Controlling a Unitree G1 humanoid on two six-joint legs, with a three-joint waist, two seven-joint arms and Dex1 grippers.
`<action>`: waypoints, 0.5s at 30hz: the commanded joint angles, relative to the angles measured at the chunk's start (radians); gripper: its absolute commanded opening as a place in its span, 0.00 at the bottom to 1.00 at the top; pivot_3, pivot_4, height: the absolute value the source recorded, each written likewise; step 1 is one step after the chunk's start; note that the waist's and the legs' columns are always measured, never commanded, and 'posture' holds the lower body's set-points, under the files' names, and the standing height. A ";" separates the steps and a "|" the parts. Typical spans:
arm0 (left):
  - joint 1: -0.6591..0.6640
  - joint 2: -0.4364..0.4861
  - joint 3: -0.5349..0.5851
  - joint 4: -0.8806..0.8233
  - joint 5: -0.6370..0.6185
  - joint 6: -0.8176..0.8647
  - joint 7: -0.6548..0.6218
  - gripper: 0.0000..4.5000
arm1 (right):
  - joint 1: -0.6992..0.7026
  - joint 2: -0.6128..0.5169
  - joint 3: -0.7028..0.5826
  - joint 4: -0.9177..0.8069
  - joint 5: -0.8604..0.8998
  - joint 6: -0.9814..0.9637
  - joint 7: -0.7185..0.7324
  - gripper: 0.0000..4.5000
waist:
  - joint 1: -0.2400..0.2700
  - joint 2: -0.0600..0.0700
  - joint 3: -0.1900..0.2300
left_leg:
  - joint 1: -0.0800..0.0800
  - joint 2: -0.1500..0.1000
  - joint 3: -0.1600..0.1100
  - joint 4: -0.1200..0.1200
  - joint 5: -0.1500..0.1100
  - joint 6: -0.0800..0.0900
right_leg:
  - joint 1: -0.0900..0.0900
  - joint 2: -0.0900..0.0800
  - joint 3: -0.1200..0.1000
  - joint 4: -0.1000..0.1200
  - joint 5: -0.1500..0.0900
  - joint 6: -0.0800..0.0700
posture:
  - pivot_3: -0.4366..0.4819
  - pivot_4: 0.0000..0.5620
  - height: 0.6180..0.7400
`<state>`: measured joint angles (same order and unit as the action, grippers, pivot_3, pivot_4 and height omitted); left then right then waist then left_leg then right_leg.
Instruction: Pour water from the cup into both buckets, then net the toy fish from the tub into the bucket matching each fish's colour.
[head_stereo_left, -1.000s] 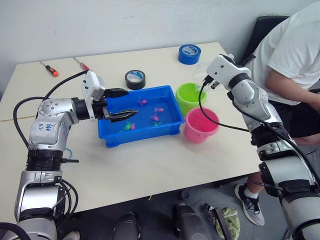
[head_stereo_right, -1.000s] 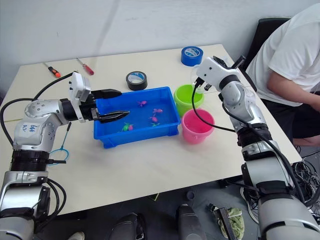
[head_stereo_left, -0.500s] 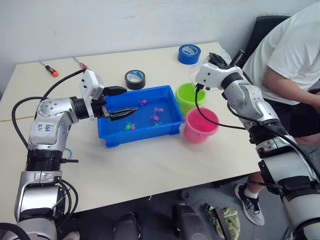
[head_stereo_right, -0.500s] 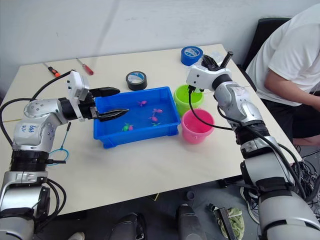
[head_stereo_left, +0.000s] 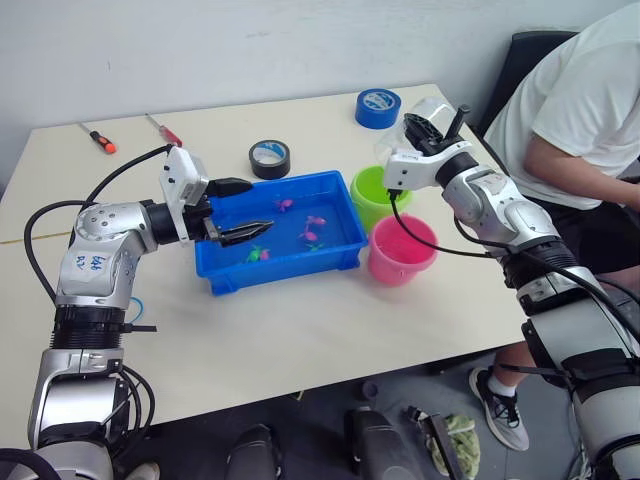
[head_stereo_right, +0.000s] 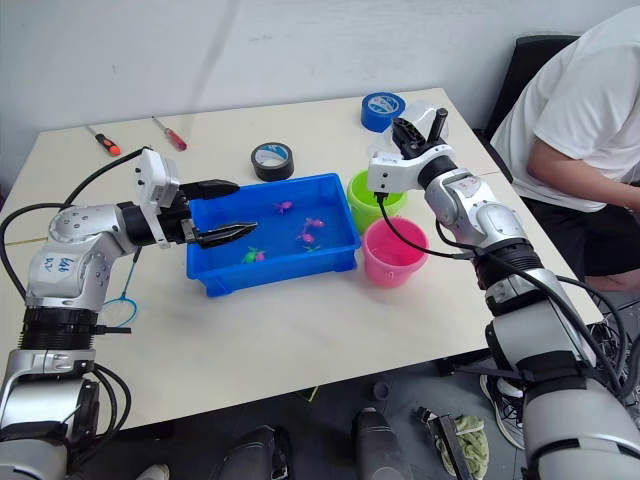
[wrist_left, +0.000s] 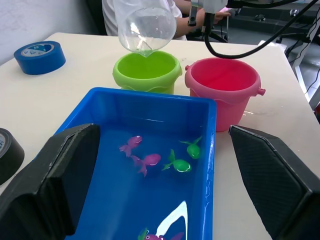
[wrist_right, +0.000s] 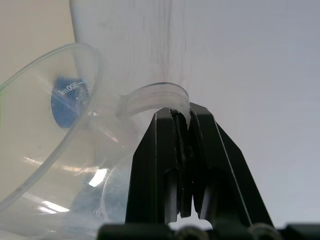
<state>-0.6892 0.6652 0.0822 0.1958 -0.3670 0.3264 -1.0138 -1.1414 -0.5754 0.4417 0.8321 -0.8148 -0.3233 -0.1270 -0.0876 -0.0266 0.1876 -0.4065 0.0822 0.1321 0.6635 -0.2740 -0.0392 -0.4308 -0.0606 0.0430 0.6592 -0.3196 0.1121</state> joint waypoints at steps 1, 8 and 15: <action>0.001 0.008 0.036 -0.045 -0.022 -0.004 0.009 1.00 | -0.044 -0.021 -0.004 -0.003 -0.015 -0.010 -0.037 0.00 | 0.000 0.000 0.000 | 0.000 0.000 0.000 0.000 0.000 0.000 | 0.000 0.000 0.000 0.000 0.000 0.000 | 0.48 0.27 0.92; 0.005 0.008 0.034 -0.051 -0.025 -0.003 0.012 1.00 | -0.060 -0.017 0.007 0.010 -0.026 -0.019 -0.057 0.00 | 0.000 0.000 0.000 | 0.000 0.000 0.000 0.000 0.000 0.000 | 0.000 0.000 0.000 0.000 0.000 0.000 | 0.48 0.27 0.92; 0.008 0.009 0.036 -0.053 -0.025 -0.002 0.012 1.00 | -0.066 -0.009 -0.001 0.022 -0.018 -0.025 -0.062 0.00 | -0.001 0.000 0.000 | 0.000 0.000 0.000 0.000 0.000 0.000 | 0.000 0.000 0.000 0.000 0.000 0.000 | 0.48 0.27 0.92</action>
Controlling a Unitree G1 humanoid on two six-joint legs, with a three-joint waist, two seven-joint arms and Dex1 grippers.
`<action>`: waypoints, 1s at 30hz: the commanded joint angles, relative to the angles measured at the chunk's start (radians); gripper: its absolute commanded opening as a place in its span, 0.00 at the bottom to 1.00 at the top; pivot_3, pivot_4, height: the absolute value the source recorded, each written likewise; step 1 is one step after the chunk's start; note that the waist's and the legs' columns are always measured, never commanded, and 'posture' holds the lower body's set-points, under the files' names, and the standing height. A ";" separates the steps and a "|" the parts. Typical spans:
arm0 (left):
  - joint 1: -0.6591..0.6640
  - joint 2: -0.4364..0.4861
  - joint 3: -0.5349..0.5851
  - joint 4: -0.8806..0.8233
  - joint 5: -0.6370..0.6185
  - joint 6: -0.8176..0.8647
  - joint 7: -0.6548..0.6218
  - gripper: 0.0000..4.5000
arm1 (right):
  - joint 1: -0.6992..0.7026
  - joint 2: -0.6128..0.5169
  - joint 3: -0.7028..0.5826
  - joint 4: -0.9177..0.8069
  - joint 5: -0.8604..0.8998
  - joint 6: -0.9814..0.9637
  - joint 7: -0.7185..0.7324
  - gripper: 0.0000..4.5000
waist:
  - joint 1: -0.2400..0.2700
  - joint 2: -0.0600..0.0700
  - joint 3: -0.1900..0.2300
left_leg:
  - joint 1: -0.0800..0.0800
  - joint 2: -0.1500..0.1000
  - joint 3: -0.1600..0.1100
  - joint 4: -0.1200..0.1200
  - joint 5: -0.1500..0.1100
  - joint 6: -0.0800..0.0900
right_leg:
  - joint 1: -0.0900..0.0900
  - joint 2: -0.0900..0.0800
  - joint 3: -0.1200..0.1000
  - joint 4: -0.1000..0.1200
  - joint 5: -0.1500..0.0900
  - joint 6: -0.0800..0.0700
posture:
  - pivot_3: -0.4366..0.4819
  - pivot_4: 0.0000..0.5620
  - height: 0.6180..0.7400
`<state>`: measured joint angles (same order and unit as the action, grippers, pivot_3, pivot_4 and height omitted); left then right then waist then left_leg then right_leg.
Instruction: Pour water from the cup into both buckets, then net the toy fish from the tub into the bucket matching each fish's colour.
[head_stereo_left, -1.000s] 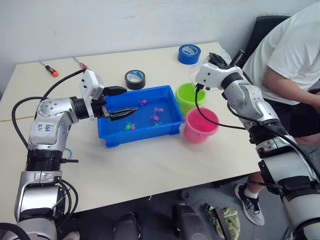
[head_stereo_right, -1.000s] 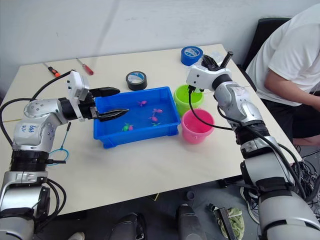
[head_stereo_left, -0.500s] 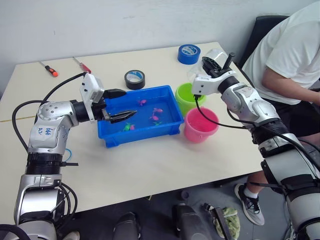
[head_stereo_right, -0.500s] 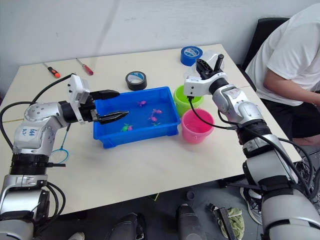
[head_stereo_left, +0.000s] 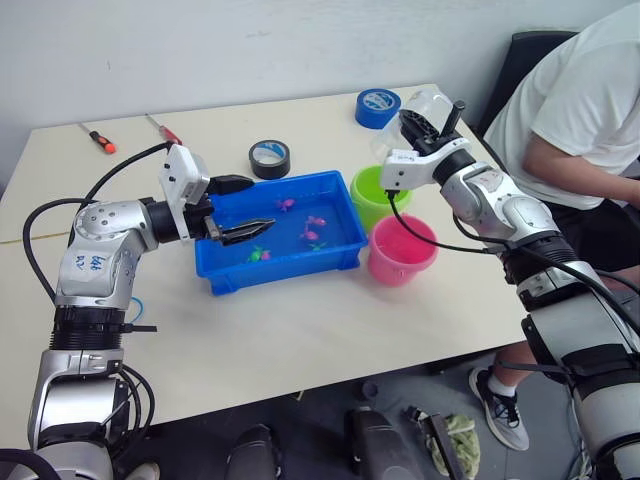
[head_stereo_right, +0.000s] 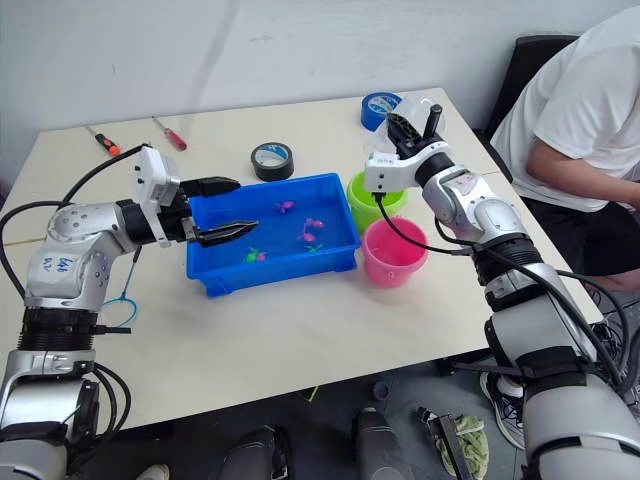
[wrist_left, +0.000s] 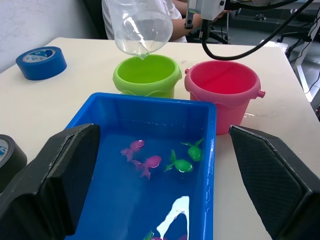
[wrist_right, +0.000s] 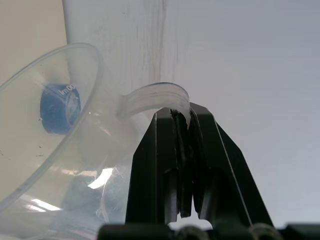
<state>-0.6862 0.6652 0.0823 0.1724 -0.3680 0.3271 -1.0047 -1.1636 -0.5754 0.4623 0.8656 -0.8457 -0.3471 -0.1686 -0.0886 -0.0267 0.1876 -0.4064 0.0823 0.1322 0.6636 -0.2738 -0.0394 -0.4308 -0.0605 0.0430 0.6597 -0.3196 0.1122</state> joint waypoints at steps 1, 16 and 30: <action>0.005 0.009 0.036 -0.030 -0.024 -0.002 0.003 1.00 | -0.043 -0.008 -0.025 -0.010 0.018 -0.001 -0.018 0.00 | 0.000 0.000 0.000 | 0.000 0.000 0.000 0.000 0.000 0.000 | 0.000 0.000 0.000 0.000 0.000 0.000 | 0.48 0.27 0.92; -0.023 0.007 0.034 -0.002 -0.035 0.011 -0.006 1.00 | 0.127 0.081 -0.640 -0.188 0.757 0.413 0.202 0.00 | 0.006 0.000 0.000 | 0.000 0.000 -0.001 0.001 0.001 0.000 | 0.002 0.000 -0.001 0.001 0.000 0.000 | 0.48 0.27 0.92; -0.052 -0.015 0.016 0.022 -0.024 0.006 -0.019 1.00 | 0.329 0.281 -1.073 -0.290 1.201 0.682 0.007 0.00 | 0.002 0.000 0.000 | 0.002 0.000 0.000 0.000 0.002 -0.001 | 0.000 0.001 0.001 0.001 0.000 0.000 | 0.48 0.27 0.92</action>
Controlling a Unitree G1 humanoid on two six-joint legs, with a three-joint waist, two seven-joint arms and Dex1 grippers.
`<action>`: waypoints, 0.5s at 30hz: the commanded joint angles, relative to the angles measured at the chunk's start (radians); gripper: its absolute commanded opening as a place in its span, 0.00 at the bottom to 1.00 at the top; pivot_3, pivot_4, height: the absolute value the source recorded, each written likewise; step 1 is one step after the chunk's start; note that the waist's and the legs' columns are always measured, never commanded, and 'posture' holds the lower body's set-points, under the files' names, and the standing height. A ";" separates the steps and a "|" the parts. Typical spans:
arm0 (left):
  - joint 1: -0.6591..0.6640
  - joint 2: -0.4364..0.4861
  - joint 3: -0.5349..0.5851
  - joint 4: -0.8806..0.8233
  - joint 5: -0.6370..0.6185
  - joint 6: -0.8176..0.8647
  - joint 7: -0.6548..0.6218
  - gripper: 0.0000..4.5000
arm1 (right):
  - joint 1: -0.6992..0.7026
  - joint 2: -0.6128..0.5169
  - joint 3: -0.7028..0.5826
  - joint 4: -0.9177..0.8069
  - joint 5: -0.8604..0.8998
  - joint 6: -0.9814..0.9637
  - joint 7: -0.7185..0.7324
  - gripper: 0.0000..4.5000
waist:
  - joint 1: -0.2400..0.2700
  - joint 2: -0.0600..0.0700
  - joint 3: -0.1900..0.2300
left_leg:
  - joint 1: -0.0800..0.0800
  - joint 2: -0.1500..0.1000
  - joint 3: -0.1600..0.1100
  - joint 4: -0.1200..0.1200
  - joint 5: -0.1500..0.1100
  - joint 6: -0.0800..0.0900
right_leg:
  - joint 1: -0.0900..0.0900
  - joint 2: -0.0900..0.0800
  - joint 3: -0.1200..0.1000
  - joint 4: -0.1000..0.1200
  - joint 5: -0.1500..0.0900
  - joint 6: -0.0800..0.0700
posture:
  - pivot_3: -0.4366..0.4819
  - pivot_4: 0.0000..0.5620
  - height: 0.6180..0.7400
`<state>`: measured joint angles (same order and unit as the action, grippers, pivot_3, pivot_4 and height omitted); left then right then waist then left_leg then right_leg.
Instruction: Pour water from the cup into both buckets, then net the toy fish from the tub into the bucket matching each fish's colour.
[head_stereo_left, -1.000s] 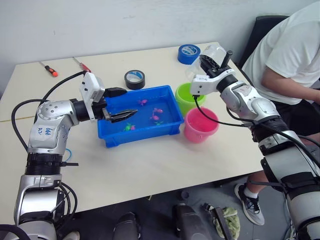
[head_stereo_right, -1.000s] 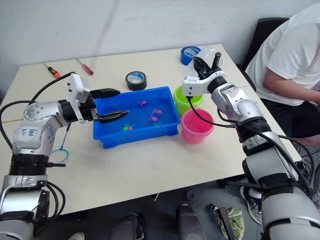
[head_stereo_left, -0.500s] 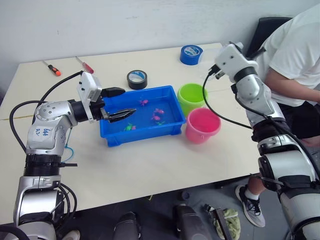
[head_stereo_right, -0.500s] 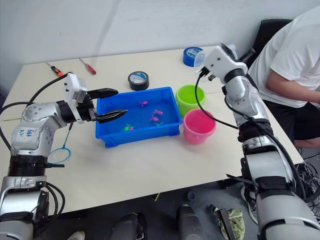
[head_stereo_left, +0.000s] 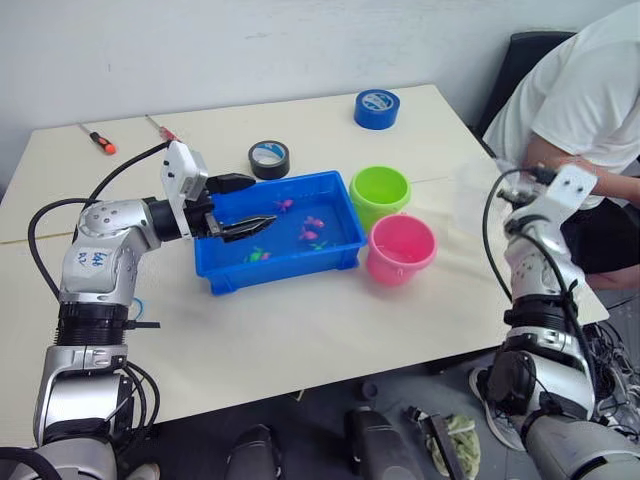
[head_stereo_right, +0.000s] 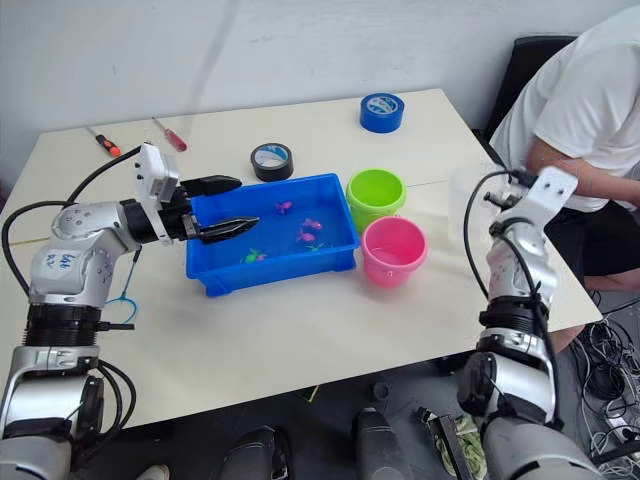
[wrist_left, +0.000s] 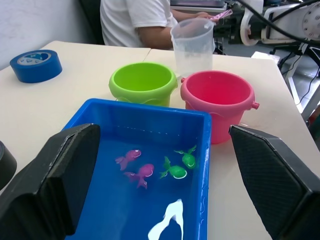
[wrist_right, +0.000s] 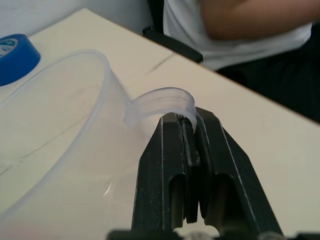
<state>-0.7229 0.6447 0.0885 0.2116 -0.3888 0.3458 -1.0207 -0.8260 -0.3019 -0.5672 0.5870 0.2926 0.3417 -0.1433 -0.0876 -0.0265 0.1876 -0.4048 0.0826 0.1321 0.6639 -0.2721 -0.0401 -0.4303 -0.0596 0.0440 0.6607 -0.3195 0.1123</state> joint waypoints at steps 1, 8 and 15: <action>-0.008 0.007 0.010 -0.024 -0.006 -0.005 -0.001 1.00 | -0.004 0.020 -0.053 -0.006 0.081 -0.003 -0.027 0.00 | 0.002 0.000 0.000 | 0.000 0.000 0.000 0.000 0.000 0.000 | 0.000 0.000 0.000 0.000 0.000 0.000 | 0.48 0.27 0.92; 0.004 0.012 0.016 -0.043 -0.016 0.033 0.005 1.00 | 0.035 0.026 -0.014 -0.033 0.087 0.025 -0.042 0.00 | 0.002 0.000 0.000 | 0.000 0.000 0.000 0.000 0.000 0.000 | 0.000 0.000 0.000 0.000 0.000 0.000 | 0.48 0.27 0.92; 0.011 0.014 0.009 -0.061 -0.030 0.094 -0.013 1.00 | 0.117 0.019 0.062 -0.097 0.058 0.091 -0.041 0.08 | 0.002 0.000 0.000 | 0.000 0.000 -0.001 0.000 0.000 0.000 | 0.001 0.000 0.000 0.000 0.000 0.000 | 0.48 0.27 0.92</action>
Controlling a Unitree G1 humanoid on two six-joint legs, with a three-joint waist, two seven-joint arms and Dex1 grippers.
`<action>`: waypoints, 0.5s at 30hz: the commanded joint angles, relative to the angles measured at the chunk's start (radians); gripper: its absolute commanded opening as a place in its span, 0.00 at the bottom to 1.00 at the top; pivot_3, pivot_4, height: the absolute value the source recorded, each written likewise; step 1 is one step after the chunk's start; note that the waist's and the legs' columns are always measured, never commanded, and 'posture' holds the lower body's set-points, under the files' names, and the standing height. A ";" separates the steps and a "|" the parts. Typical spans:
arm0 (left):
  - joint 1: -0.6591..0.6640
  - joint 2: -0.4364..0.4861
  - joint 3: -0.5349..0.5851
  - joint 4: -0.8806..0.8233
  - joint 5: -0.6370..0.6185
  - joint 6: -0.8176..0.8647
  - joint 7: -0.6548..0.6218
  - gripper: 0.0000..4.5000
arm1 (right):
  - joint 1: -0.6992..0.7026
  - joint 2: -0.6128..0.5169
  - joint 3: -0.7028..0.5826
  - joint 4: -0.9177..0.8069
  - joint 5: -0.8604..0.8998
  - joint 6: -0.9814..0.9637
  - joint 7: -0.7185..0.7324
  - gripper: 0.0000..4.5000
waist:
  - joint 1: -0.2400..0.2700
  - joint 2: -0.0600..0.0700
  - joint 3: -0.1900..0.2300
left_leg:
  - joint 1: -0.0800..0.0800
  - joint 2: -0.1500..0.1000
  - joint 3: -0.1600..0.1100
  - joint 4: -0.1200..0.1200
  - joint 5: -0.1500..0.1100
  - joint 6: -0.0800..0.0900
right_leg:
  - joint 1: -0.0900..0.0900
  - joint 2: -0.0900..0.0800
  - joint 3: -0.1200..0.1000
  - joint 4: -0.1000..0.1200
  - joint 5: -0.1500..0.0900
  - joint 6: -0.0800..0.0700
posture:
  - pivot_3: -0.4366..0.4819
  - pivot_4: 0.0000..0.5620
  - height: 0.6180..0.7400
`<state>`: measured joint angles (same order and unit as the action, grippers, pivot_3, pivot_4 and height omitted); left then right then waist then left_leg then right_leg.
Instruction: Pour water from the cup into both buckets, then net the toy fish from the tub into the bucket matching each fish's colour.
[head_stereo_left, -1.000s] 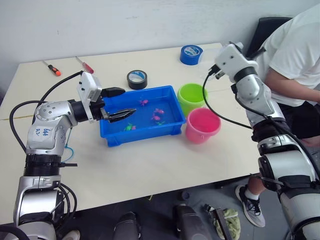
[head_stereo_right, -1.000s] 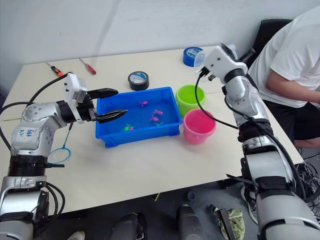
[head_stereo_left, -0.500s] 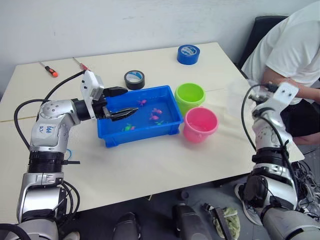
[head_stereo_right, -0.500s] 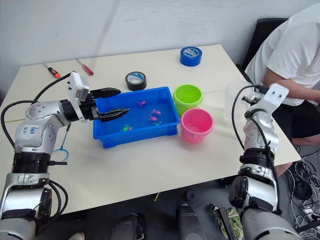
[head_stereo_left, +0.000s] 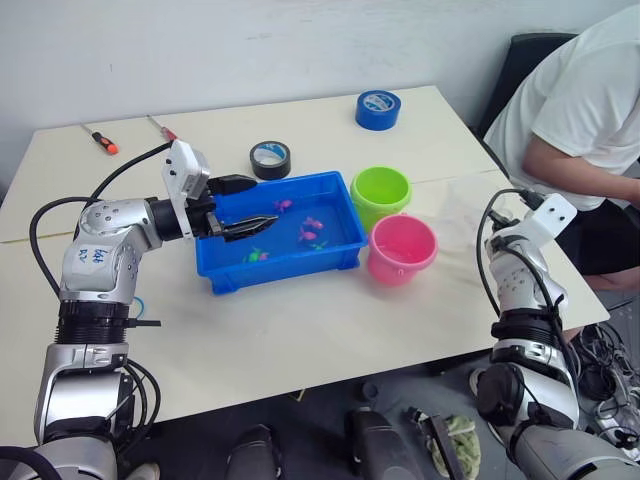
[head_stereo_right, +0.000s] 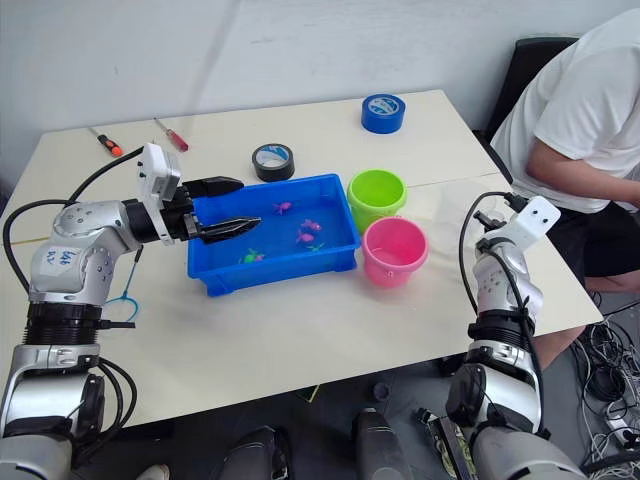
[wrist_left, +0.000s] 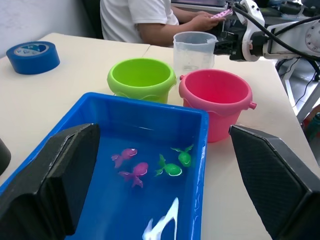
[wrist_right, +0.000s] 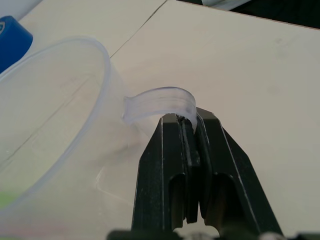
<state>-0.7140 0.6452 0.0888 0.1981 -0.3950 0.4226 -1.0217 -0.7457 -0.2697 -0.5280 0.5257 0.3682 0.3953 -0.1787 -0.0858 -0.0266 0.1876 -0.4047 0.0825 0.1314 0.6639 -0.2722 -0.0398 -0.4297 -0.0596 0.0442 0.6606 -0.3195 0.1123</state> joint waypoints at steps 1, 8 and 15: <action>0.001 0.013 0.010 -0.048 -0.026 0.024 -0.012 1.00 | 0.050 -0.017 0.032 -0.056 -0.020 0.048 -0.004 0.17 | 0.001 0.000 0.000 | 0.000 0.000 0.000 0.000 0.000 0.000 | 0.000 0.000 0.000 0.000 0.000 0.000 | 0.48 0.27 0.92; -0.002 0.013 0.012 -0.044 -0.019 0.031 -0.010 1.00 | 0.200 -0.058 0.094 -0.293 -0.028 0.199 0.035 0.89 | 0.004 0.000 0.000 | 0.000 0.000 0.000 0.000 0.000 0.000 | 0.000 0.000 0.000 -0.001 0.000 0.000 | 0.48 0.27 0.92; 0.026 0.028 0.058 -0.056 -0.046 0.079 0.014 1.00 | 0.394 -0.224 0.124 -0.701 0.093 0.465 0.255 0.99 | 0.008 0.000 0.000 | 0.000 0.000 -0.001 -0.001 0.000 0.000 | 0.000 0.001 0.000 -0.001 0.000 0.000 | 0.48 0.27 0.92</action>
<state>-0.6966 0.6538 0.1048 0.1716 -0.4132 0.4880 -1.0196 -0.3593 -0.4424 -0.4032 -0.0425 0.4052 0.8099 -0.0143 -0.0782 -0.0266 0.1876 -0.4051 0.0819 0.1307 0.6625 -0.2720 -0.0395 -0.4299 -0.0590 0.0453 0.6591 -0.3194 0.1126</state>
